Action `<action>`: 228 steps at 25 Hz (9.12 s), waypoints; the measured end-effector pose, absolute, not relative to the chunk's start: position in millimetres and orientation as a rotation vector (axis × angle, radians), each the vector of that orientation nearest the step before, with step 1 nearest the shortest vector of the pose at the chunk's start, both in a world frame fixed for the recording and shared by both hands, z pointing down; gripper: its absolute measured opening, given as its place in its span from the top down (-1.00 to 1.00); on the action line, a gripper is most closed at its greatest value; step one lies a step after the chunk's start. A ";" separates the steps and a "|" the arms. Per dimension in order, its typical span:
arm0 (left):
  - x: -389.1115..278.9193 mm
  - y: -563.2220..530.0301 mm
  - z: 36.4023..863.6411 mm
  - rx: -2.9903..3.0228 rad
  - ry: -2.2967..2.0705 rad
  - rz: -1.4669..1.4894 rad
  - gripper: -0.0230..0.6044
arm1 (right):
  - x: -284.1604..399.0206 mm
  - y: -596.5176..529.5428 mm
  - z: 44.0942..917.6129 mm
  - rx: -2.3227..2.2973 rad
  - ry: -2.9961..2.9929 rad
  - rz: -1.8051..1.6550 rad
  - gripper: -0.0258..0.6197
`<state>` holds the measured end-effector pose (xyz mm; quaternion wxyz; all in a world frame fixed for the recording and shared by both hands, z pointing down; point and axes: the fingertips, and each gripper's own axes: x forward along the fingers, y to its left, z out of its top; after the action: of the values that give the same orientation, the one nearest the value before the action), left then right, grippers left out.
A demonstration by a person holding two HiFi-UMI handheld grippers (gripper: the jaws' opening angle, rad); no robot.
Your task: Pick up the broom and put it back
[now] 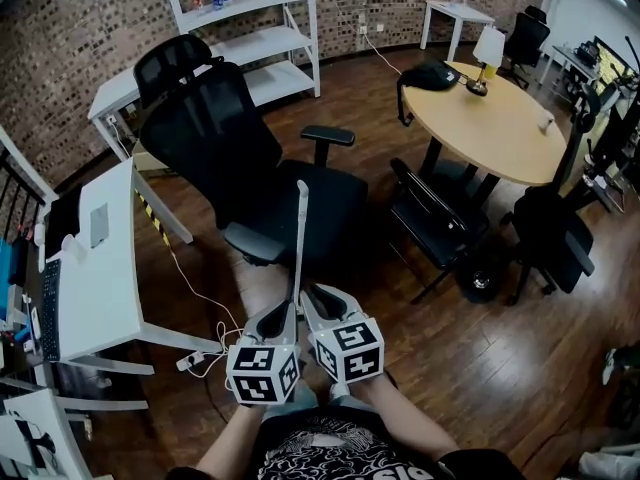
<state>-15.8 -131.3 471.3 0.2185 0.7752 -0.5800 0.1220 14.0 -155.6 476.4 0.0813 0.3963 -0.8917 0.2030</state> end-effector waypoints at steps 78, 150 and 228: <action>-113.7 -311.6 499.9 2.220 -1.435 0.301 0.91 | -41.0 -357.2 582.7 1.476 -2.330 0.603 0.61; -130.5 -259.9 478.6 2.163 -1.627 0.231 0.91 | -64.1 -284.7 539.1 1.313 -2.484 0.489 0.61; -134.4 -340.3 495.2 2.235 -1.511 0.290 0.91 | -49.5 -396.6 600.7 1.464 -2.319 0.579 0.57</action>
<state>-134.4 -340.3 495.2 0.2125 0.8048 -0.5443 0.1044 -49.5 -396.6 600.7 0.1687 0.5149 -0.8155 0.2035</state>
